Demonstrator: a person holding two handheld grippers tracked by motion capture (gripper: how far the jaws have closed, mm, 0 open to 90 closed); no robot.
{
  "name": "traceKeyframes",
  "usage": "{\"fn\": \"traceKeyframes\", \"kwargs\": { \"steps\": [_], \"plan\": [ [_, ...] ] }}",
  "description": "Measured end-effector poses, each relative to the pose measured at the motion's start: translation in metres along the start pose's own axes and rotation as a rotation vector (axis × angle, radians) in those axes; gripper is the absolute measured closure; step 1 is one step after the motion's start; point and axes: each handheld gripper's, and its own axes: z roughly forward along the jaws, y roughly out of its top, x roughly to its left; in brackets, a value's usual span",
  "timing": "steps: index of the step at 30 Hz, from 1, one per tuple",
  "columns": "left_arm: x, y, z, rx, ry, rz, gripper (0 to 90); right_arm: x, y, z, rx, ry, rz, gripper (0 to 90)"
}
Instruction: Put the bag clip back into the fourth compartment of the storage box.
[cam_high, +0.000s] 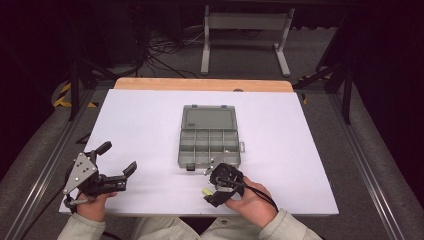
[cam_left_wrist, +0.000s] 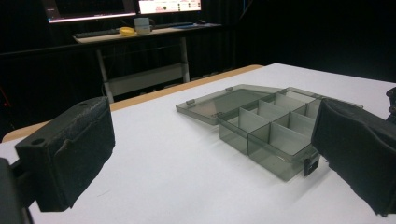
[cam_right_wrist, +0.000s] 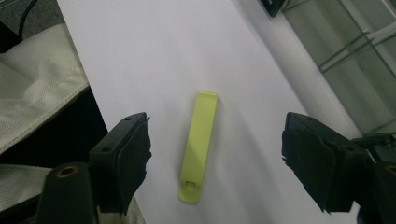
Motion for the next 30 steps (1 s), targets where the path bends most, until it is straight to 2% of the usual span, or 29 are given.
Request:
{"fn": "traceKeyframes", "kwargs": {
  "steps": [13,20,30],
  "plan": [
    [0.0,0.0,0.0,-0.001,0.001,-0.003,0.3,0.005,0.0,0.008,0.009,-0.027,-0.007,32.1],
    [0.0,0.0,0.0,-0.006,-0.002,-0.004,0.3,0.008,-0.001,0.009,-0.006,-0.041,-0.006,49.7],
    [0.0,0.0,0.0,-0.006,-0.001,-0.004,0.2,0.01,-0.001,0.011,0.018,-0.04,-0.006,66.7]
  ]
}}
